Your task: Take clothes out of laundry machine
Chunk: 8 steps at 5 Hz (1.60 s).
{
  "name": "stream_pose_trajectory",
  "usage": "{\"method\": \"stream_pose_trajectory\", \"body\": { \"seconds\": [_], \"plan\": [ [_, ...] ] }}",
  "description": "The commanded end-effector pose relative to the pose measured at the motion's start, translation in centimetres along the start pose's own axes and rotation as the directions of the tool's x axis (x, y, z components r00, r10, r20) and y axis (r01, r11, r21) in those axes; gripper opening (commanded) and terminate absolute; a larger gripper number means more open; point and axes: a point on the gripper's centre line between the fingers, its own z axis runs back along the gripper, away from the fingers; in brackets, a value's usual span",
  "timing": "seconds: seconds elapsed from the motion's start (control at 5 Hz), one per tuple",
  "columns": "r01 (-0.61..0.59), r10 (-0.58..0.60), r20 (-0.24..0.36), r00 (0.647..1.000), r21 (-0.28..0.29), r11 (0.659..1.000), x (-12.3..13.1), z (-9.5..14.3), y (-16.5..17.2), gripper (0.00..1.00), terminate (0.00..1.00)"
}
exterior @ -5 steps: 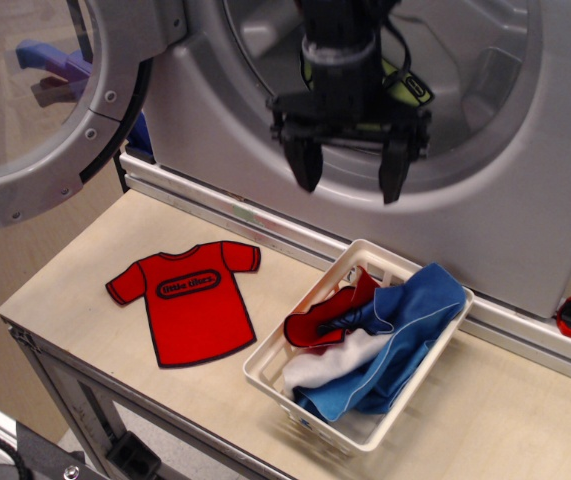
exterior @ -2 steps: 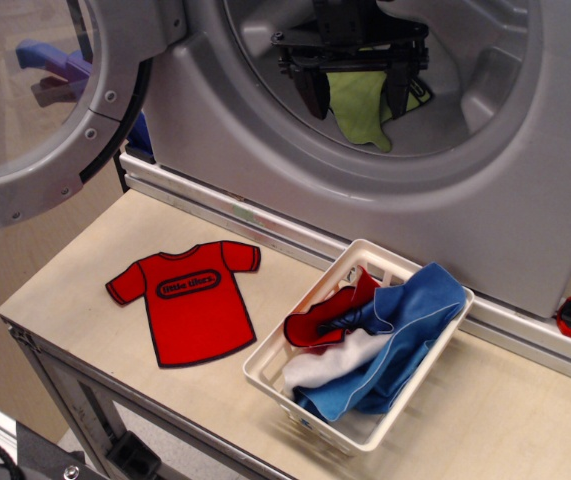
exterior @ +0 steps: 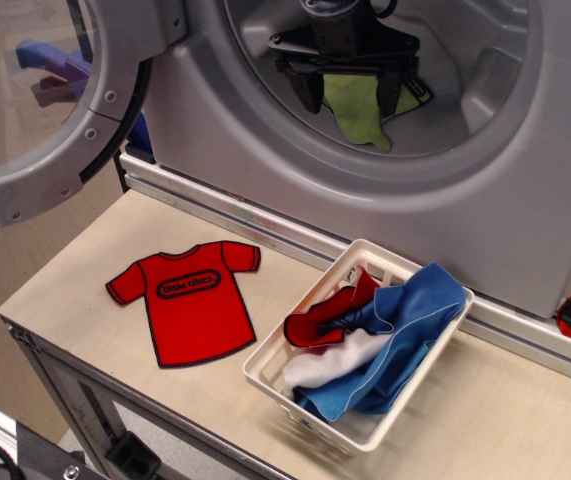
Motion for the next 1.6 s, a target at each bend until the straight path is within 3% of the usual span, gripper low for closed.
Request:
{"method": "stream_pose_trajectory", "body": {
  "seconds": [0.0,0.2,0.6,0.8,1.0,1.2,1.4],
  "plan": [
    [-0.021,0.016,0.065,0.998,0.076,0.997,1.6,-2.0,0.3,1.00,0.00],
    [-0.048,0.048,0.000,0.999,0.105,0.993,1.6,-3.5,0.5,1.00,0.00],
    [-0.049,0.058,-0.059,0.997,0.138,0.989,1.2,-5.2,0.8,1.00,0.00],
    [-0.063,0.073,-0.073,0.995,0.126,0.990,0.5,-5.1,1.7,0.00,0.00],
    [-0.020,0.032,-0.115,0.993,0.106,0.994,-0.7,-4.9,2.1,0.00,0.00],
    [-0.067,0.077,-0.152,0.985,0.070,0.995,-1.7,-4.4,2.5,0.00,0.00],
    [-0.018,0.023,-0.161,0.987,0.035,0.999,-3.8,-2.7,2.7,0.00,0.00]
  ]
}}
